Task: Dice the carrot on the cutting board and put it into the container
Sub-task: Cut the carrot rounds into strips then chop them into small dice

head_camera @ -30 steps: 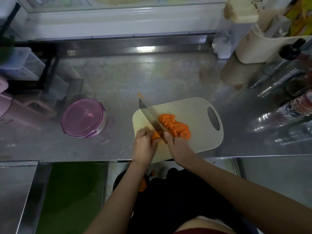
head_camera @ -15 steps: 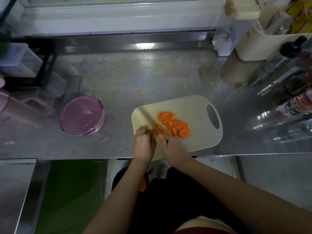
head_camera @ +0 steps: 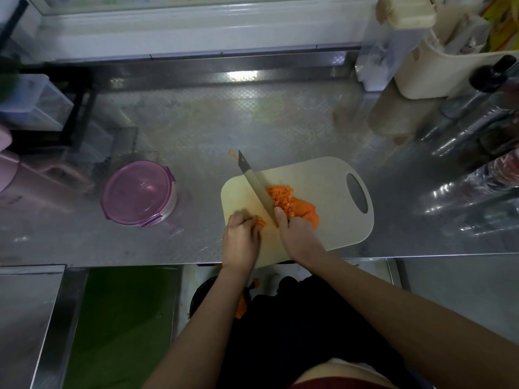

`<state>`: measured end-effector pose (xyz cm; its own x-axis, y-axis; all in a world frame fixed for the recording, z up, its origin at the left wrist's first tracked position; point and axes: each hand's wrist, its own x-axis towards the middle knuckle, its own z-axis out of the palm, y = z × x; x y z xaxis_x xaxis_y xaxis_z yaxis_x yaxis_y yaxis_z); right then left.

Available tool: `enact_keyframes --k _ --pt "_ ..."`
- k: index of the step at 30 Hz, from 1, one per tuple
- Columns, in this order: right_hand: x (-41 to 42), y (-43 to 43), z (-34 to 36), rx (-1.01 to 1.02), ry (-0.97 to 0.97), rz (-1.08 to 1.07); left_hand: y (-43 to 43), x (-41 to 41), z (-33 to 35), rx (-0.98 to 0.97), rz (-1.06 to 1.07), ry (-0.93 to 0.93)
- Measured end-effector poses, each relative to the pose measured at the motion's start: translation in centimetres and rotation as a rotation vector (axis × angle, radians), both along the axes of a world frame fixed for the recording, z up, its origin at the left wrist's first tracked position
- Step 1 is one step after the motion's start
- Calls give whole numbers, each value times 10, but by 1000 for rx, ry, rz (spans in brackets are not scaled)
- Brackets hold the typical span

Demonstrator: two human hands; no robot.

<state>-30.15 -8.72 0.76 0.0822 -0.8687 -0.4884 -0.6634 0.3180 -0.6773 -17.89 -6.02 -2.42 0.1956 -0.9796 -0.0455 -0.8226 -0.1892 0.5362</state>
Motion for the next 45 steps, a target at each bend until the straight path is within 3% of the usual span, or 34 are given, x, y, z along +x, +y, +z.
enact_keyframes --k 7,13,24,45 --pt "-8 6 3 0 -37 30 -4 7 4 40 -13 46" --pt "-9 9 3 5 -79 38 -4 14 11 -4 -59 -101" --pt "-5 19 11 -22 -103 93 1 15 -7 -6 -57 -54" --pt "13 9 -5 -92 29 72 2 16 -6 -50 -75 -195"
